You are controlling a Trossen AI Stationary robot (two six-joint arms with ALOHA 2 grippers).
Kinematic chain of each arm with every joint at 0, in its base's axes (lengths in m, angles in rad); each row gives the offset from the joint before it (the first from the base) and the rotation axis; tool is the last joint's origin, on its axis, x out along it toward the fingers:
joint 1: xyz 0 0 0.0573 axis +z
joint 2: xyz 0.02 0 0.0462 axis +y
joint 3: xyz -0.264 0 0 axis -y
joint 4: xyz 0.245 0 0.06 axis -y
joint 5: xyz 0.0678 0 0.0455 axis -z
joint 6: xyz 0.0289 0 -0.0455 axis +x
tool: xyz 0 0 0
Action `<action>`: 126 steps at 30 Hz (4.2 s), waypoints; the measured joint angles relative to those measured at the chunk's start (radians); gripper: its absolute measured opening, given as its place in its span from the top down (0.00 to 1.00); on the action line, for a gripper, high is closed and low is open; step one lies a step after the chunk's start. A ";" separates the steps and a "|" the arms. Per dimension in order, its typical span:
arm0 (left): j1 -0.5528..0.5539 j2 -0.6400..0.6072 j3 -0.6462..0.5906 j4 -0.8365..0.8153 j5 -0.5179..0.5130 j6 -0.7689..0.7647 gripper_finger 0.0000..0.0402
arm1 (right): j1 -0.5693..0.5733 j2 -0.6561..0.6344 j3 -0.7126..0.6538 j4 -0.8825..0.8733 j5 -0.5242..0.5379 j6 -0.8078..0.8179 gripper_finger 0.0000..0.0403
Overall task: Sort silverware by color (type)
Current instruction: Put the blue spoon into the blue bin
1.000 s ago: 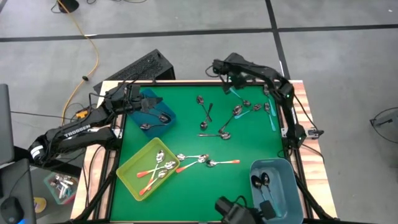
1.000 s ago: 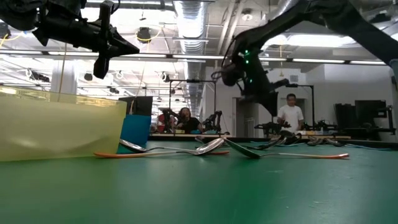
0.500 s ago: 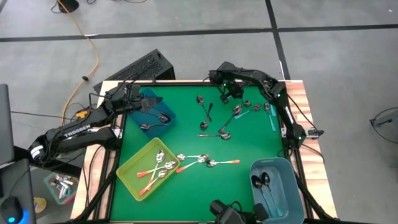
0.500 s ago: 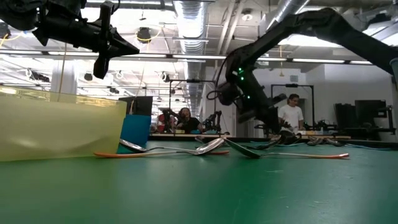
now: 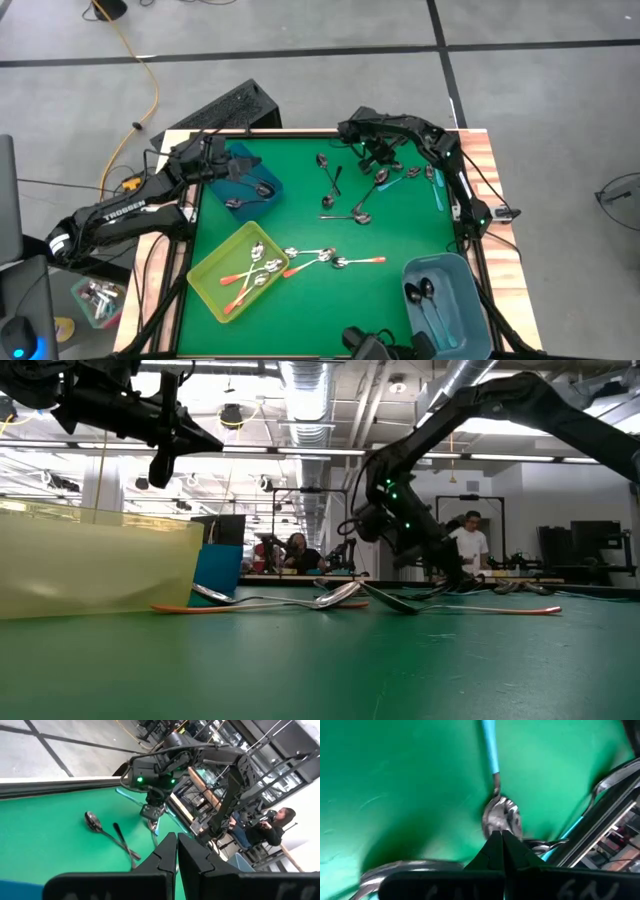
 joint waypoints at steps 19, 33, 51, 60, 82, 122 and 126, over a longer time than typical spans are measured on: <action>0.000 0.000 0.000 0.011 0.000 0.018 1.00 | 0.167 -0.027 0.066 0.007 -0.183 -0.221 1.00; 0.000 0.000 0.000 0.011 -0.016 -0.008 1.00 | 0.195 -0.325 0.274 -0.004 -0.088 -0.251 1.00; -0.001 0.000 0.000 0.007 -0.137 -0.023 1.00 | -0.179 -0.750 -0.548 0.273 0.065 0.123 1.00; -0.001 0.005 0.000 -0.002 -0.159 0.004 1.00 | -0.343 -0.635 -0.564 0.387 0.011 0.119 1.00; -0.001 0.005 0.000 -0.034 -0.189 0.129 1.00 | -0.283 -0.651 -0.377 0.656 -0.220 0.387 1.00; 0.000 0.005 0.000 -0.081 -0.190 0.156 1.00 | -0.325 -0.529 -0.579 1.463 -0.212 0.742 1.00; 0.000 0.005 0.000 -0.084 -0.190 0.164 1.00 | -0.320 -0.370 -0.578 1.670 -0.453 0.655 1.00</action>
